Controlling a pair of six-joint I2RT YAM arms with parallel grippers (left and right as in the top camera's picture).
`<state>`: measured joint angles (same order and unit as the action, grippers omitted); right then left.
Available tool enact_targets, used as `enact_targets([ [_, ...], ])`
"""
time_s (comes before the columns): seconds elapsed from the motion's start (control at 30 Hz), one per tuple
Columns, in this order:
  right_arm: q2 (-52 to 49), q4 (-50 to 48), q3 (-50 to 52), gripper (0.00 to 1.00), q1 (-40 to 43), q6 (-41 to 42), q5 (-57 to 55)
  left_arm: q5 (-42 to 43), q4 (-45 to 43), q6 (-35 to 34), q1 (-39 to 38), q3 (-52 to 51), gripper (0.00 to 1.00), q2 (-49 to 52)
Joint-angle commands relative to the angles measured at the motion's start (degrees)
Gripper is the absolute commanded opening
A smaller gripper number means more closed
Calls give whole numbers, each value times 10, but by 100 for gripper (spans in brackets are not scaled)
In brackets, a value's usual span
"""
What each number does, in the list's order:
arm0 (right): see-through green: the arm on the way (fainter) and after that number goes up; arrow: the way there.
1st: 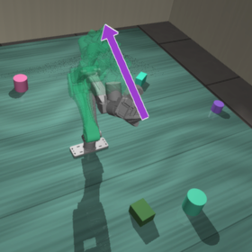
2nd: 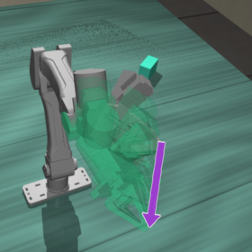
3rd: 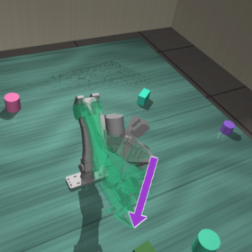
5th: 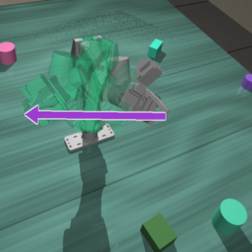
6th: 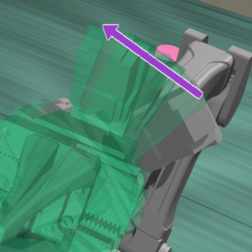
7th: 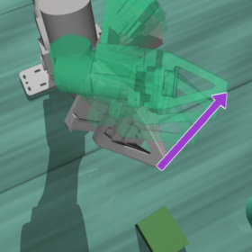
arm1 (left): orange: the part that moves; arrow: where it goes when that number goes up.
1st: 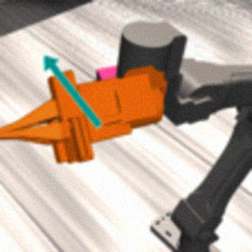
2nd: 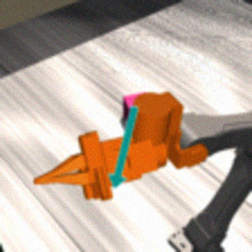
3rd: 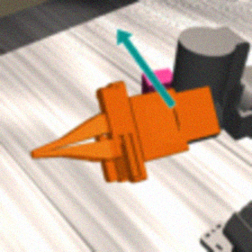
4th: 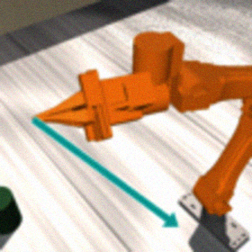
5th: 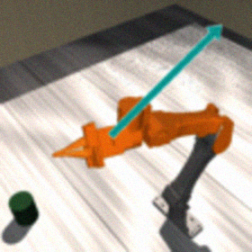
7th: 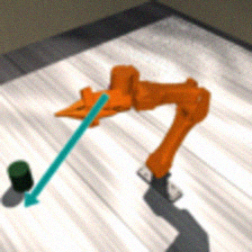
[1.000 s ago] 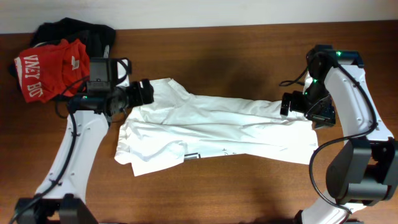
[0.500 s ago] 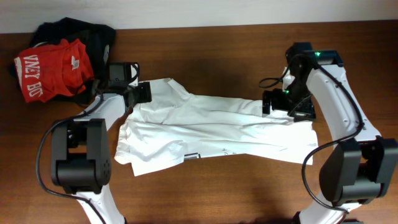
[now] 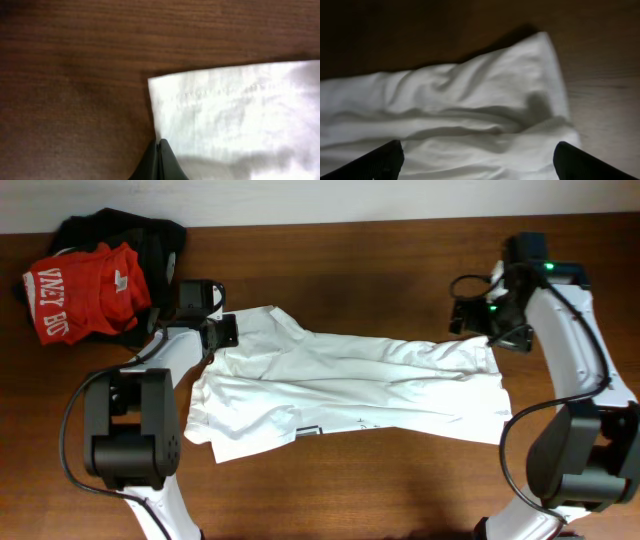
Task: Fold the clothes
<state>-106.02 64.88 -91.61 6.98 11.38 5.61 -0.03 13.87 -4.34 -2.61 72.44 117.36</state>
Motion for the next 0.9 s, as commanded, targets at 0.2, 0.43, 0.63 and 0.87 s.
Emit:
enact_targets([
  [0.2, -19, -108, -7, 90, 28, -26, 7, 3, 19, -10, -4, -3, 0, -134],
  [0.43, -126, -126, -7, 86, 28, -26, -48, 84, -54, 14, -4, -3, 87, -55],
  [0.63, -174, -151, -7, 76, 24, -63, -48, 40, -130, 14, -3, -3, 84, 49],
  [0.87, -205, -157, -7, 11, 24, -60, -48, 21, -137, 14, -3, -3, 73, 80],
])
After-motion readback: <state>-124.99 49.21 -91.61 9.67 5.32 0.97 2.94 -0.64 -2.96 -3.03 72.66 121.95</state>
